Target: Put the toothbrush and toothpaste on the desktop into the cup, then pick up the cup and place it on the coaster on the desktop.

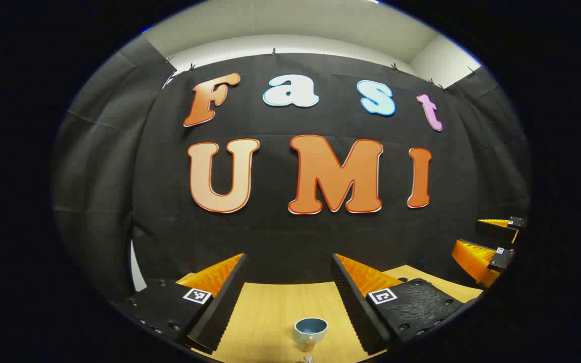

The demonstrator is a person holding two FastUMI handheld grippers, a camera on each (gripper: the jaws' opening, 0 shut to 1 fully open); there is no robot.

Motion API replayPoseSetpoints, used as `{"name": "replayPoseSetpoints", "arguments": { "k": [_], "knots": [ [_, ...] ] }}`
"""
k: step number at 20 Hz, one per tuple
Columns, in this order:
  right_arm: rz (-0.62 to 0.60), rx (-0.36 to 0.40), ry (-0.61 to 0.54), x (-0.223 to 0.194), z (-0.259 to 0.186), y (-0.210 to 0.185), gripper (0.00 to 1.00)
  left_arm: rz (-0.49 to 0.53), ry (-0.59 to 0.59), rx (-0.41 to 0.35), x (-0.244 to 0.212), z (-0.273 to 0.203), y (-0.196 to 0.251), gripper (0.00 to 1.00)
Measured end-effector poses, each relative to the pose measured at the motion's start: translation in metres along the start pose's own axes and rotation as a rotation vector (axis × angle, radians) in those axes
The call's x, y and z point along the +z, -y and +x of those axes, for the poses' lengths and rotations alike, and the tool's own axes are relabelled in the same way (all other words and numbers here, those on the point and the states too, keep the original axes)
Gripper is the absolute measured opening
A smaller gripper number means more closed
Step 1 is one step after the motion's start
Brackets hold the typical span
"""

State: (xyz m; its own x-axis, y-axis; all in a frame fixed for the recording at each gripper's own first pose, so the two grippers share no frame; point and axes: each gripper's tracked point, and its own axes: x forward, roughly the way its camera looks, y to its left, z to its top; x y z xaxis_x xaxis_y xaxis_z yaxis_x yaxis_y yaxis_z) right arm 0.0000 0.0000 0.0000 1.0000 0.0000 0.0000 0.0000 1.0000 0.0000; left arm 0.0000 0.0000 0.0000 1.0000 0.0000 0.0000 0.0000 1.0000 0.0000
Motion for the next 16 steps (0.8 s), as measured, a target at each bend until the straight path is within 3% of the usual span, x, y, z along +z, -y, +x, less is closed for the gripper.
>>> {"name": "replayPoseSetpoints", "arguments": {
  "k": [3, 11, 16],
  "knots": [
    [-0.005, -0.007, -0.014, -0.002, 0.006, 0.006, 0.98, -0.013, -0.021, -0.026, -0.001, 0.003, 0.006, 0.97],
    [-0.020, -0.010, 0.006, 0.011, 0.004, 0.009, 0.98, 0.020, -0.024, 0.018, 0.005, -0.001, -0.012, 0.95],
    [-0.007, 0.003, -0.028, 0.004, 0.006, 0.007, 0.98, -0.013, -0.050, 0.024, -0.007, -0.001, -0.017, 0.97]
  ]
}}
